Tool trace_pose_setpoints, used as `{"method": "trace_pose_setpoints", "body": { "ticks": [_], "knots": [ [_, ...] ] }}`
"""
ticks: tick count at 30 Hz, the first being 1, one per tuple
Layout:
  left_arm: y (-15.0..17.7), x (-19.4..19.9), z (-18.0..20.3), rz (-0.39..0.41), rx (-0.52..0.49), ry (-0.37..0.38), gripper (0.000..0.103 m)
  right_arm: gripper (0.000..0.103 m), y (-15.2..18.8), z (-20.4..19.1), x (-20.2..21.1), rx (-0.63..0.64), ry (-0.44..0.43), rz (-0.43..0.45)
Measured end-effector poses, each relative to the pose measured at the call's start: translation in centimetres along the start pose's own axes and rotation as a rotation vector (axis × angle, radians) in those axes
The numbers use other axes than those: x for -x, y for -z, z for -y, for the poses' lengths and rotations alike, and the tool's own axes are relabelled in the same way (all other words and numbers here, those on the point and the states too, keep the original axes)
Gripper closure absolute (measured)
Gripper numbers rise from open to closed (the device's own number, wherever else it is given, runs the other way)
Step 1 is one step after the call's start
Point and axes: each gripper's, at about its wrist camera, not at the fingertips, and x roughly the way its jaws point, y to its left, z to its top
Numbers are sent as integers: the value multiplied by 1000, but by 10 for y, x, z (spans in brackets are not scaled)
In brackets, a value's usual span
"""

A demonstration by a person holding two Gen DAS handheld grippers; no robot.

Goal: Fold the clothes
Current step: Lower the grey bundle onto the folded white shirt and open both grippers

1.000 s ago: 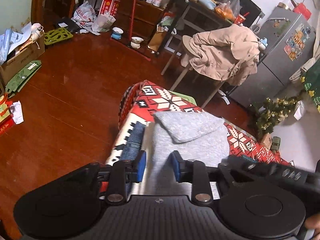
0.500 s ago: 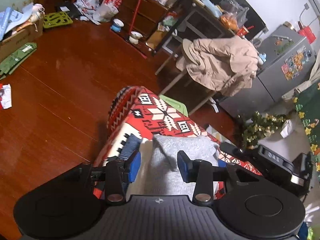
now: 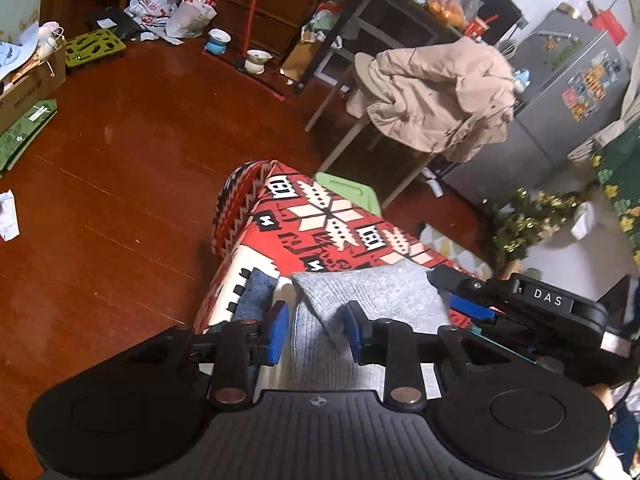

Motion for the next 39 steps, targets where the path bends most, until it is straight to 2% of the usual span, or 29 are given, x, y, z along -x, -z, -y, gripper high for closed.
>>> {"method": "trace_pose_setpoints", "body": {
  "ticks": [5, 9, 12, 14, 16, 19, 22, 24, 27, 28, 30, 33, 35, 37, 38, 39],
  "knots": [
    [20, 34, -3, -27, 18, 46, 63, 69, 15, -15, 45, 190, -50, 28],
    [50, 59, -2, -32, -2, 58, 62, 69, 48, -14, 79, 252, -115, -54],
    [75, 75, 1, -24, -43, 44, 62, 70, 78, 4, 99, 231, -167, -105],
    [90, 82, 4, -24, -73, 43, 62, 80, 96, 16, 109, 206, -194, -137],
    [101, 83, 4, -29, -84, 54, 62, 79, 112, 25, 112, 167, -215, -160],
    [109, 79, -1, -18, -65, 69, 61, 78, 134, 37, 110, 87, -237, -183],
    [110, 75, -5, 12, -48, 69, 55, 67, 142, 42, 108, 12, -264, -173],
    [110, 71, -8, 22, -52, 56, 54, 67, 144, 44, 104, -13, -266, -170],
    [112, 64, -11, -18, -43, 81, 54, 73, 145, 43, 100, -22, -266, -176],
    [112, 61, -12, -39, -37, 92, 54, 81, 145, 42, 100, -24, -270, -181],
    [114, 56, -13, -73, -32, 111, 54, 83, 146, 40, 97, -27, -270, -190],
    [117, 53, -13, -83, -38, 126, 57, 81, 144, 41, 93, -28, -239, -193],
    [118, 52, -15, -85, -30, 145, 66, 81, 145, 46, 91, -46, -238, -197],
    [117, 53, -15, -85, -33, 165, 90, 83, 148, 49, 87, -58, -245, -211],
    [117, 55, -17, -84, -27, 184, 92, 92, 149, 49, 87, -63, -245, -209],
    [115, 57, -20, -81, -14, 217, 92, 96, 149, 47, 89, -66, -256, -201]
  ]
}}
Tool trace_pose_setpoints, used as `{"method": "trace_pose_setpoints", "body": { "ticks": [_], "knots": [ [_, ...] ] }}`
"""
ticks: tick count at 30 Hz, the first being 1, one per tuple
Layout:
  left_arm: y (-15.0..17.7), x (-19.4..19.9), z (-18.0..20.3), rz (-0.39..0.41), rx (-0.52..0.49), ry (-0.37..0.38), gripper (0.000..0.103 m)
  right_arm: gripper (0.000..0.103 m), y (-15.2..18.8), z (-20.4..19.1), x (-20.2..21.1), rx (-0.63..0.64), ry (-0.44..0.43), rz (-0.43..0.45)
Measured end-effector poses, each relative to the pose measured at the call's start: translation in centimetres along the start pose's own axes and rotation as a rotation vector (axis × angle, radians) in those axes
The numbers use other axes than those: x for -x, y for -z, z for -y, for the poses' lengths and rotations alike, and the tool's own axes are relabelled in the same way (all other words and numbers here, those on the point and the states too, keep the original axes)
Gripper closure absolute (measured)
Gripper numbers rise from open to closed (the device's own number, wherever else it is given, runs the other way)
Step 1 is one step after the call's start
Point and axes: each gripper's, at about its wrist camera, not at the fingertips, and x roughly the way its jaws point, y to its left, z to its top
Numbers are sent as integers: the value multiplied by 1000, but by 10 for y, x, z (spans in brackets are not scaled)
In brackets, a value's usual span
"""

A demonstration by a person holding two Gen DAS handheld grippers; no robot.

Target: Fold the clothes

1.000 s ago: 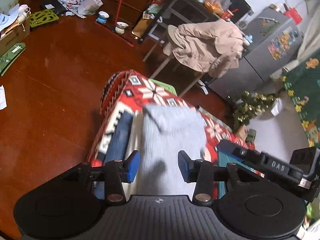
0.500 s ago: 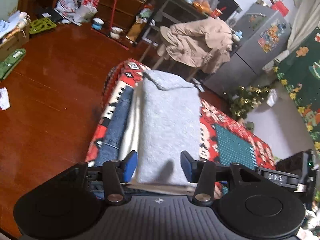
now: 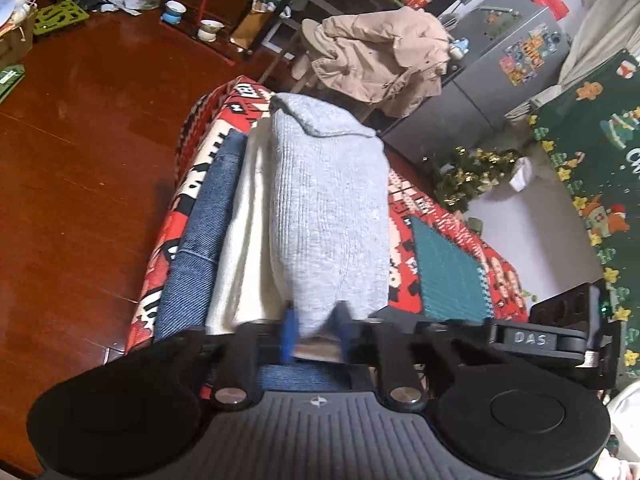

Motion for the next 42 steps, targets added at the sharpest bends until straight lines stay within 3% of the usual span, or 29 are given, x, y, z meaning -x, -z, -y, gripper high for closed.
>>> {"method": "trace_pose_setpoints", "body": {
  "ticks": [3, 7, 11, 14, 17, 20, 25, 29, 32, 36, 42],
  "knots": [
    [-2, 7, -15, 16, 67, 85, 94, 96, 0, -6, 4, 12, -32, 25],
    [5, 1, -42, 5, 167, 81, 94, 96, 1, 2, -6, 20, 23, -5],
    [15, -4, -55, 3, 204, 80, 93, 93, 9, 10, -9, 35, 51, -16],
    [18, 2, -54, 11, 203, 61, 92, 87, 13, 9, -4, 62, 60, -15],
    [20, 18, -42, 25, 144, -5, 91, 87, 14, 0, 8, 109, 65, 7],
    [21, 40, -23, 89, 76, -24, 91, 87, 7, -19, 24, 183, 67, 45],
    [2, 35, 13, 180, 21, 23, 91, 88, -19, -37, 28, 244, 72, 77],
    [-15, -7, 19, 145, 12, -5, 91, 90, -39, -42, 19, 247, 89, 62],
    [-18, -29, 1, 97, 57, -14, 100, 91, -43, -38, 3, 255, 130, 34],
    [-6, -21, -10, 102, 66, 8, 100, 97, -41, -21, -6, 250, 151, 7],
    [10, -14, -13, 69, 53, -27, 100, 98, -33, -8, 5, 258, 139, -16]
  ]
}}
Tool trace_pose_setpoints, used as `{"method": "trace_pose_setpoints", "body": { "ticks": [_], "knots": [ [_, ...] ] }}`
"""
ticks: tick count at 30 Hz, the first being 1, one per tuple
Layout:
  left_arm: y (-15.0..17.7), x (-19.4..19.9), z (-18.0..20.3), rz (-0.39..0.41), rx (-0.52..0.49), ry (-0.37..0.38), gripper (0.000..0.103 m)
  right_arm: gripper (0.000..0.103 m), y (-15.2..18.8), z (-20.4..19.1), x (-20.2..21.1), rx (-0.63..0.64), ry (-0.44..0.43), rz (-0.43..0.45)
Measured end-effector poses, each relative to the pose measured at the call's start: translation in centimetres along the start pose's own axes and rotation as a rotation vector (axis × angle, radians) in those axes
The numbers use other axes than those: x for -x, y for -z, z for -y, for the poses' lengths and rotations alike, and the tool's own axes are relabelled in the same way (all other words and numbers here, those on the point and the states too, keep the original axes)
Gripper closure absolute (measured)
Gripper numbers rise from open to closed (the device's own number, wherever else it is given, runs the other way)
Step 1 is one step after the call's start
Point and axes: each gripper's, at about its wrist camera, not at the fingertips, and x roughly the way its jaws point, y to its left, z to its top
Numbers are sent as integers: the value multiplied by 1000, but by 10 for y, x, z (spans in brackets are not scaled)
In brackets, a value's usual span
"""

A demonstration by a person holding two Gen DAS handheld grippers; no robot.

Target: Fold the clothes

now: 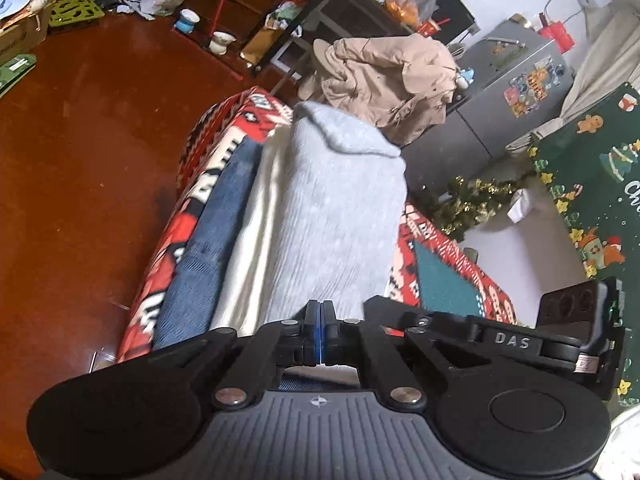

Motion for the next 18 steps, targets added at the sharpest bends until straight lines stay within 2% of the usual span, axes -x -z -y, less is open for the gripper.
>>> {"method": "trace_pose_setpoints", "body": {
  "ticks": [5, 7, 10, 13, 14, 15, 18],
  "knots": [
    [7, 11, 6, 3, -11, -66, 100, 91, 17, -3, 17, 36, -3, -8],
    [12, 16, 12, 1, -30, -100, 96, 90, 25, -2, 29, 40, -4, -17],
    [27, 24, 29, 13, -78, -172, 83, 89, 38, 1, 51, 59, 0, -21],
    [46, 33, 43, 35, -74, -208, 76, 80, 47, 3, 76, 90, 32, -12],
    [53, 36, 49, 45, -71, -223, 72, 71, 51, 4, 84, 99, 60, -9],
    [60, 38, 55, 56, -74, -236, 67, 68, 54, 3, 92, 114, 81, -3],
    [81, 47, 77, 99, -81, -276, 59, 66, 63, 7, 115, 157, 139, 4]
  ]
}}
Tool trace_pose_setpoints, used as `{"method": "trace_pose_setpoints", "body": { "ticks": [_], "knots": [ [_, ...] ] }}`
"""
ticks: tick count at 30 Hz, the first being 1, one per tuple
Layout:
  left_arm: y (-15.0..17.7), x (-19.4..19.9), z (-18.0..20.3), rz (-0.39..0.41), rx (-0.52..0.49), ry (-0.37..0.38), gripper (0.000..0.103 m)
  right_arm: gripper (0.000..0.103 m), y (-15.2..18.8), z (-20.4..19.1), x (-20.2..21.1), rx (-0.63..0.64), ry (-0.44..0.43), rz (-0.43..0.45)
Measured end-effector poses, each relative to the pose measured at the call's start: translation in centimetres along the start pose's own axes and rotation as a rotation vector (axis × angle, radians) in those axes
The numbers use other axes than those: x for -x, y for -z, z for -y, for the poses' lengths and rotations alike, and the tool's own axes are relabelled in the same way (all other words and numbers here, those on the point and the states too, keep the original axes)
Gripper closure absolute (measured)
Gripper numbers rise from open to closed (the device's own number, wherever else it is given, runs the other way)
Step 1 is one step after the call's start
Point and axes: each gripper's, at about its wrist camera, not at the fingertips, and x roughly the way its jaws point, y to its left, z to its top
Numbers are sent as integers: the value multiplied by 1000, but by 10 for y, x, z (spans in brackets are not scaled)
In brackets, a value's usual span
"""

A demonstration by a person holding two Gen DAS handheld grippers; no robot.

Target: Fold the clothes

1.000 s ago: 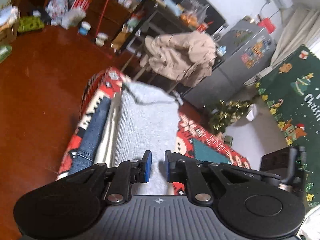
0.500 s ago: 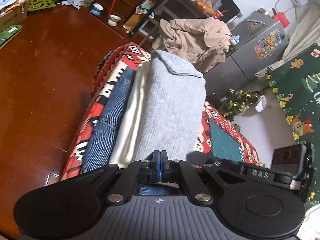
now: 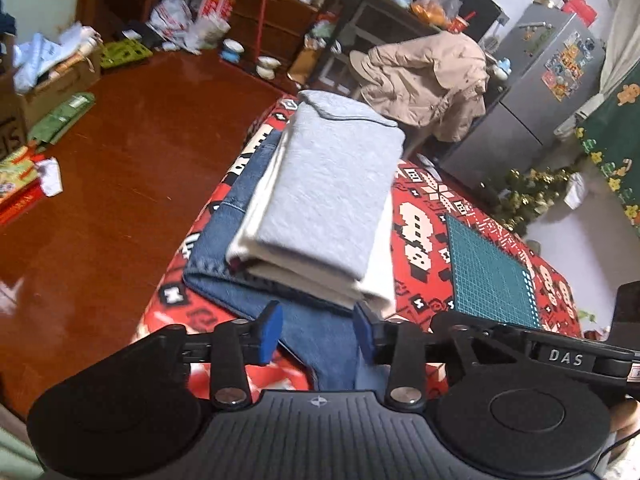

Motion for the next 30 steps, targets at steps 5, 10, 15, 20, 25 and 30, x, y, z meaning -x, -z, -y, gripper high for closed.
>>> {"method": "trace_pose_setpoints", "body": {
  "ticks": [5, 10, 15, 20, 25, 30],
  "knots": [
    [31, 21, 31, 62, -47, -128, 42, 40, 18, 10, 39, 78, 107, 29],
    [47, 28, 60, 84, -103, -219, 31, 17, 32, 14, 72, 130, 207, 67],
    [56, 40, 79, 128, -141, -256, 21, 2, 44, -5, 95, 181, 229, 81],
    [57, 51, 88, 142, -117, -277, 18, 1, 48, -25, 112, 196, 242, 95],
    [64, 63, 103, 156, -71, -339, 16, 1, 50, -34, 127, 206, 239, 93],
    [57, 70, 112, 127, -86, -362, 16, 1, 48, -40, 137, 199, 274, 119]
  ]
}}
